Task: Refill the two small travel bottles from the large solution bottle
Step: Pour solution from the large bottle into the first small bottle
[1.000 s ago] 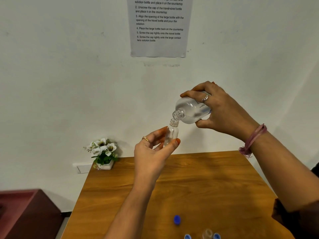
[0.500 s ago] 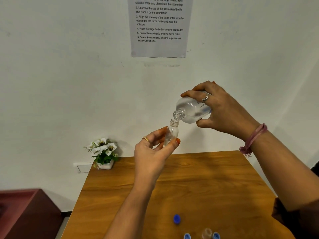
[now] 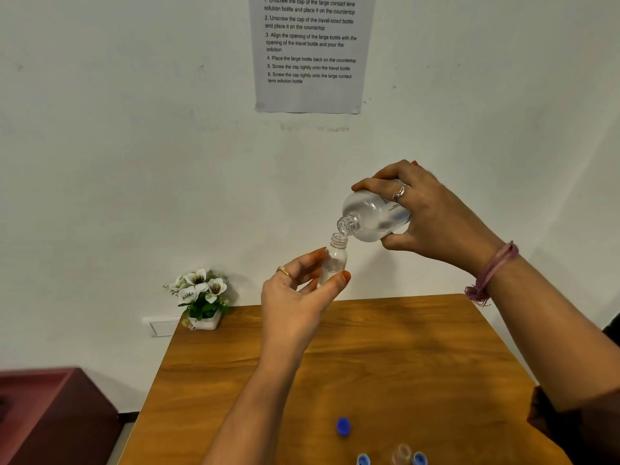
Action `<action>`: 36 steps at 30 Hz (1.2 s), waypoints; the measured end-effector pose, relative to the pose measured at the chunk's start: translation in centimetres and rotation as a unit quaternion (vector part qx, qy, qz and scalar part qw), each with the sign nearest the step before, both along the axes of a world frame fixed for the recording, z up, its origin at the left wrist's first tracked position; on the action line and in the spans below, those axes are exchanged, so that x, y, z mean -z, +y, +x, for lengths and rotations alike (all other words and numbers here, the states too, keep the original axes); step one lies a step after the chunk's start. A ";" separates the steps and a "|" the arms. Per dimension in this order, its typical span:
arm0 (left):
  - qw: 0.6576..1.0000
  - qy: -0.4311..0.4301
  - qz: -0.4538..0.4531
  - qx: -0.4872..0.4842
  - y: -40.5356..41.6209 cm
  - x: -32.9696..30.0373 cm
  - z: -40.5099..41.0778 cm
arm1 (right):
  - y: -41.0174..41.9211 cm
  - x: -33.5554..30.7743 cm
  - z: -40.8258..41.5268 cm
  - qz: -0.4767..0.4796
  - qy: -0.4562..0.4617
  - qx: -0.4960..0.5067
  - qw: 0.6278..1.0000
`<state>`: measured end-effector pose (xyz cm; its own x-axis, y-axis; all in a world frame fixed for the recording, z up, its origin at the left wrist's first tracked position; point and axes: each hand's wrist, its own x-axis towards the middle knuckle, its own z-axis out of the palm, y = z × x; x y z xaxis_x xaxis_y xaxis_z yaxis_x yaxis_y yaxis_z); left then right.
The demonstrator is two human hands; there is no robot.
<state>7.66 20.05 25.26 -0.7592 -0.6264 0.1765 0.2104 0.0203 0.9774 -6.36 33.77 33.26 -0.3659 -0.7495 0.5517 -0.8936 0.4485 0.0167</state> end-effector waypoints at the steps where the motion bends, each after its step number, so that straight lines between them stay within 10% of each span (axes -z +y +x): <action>1: 1.000 0.000 0.000 -0.001 0.0 0.0 0.0 | 0.0 0.0 0.0 0.001 0.001 0.001 1.000; 36: 1.000 -0.005 0.004 0.000 -0.1 0.3 -0.1 | -0.4 -0.1 0.1 0.003 -0.006 -0.007 1.000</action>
<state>7.51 19.91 24.98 -0.7612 -0.6274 0.1641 0.2015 0.0118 0.9794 -6.28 33.41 33.33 -0.3624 -0.7572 0.5434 -0.8996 0.4366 0.0086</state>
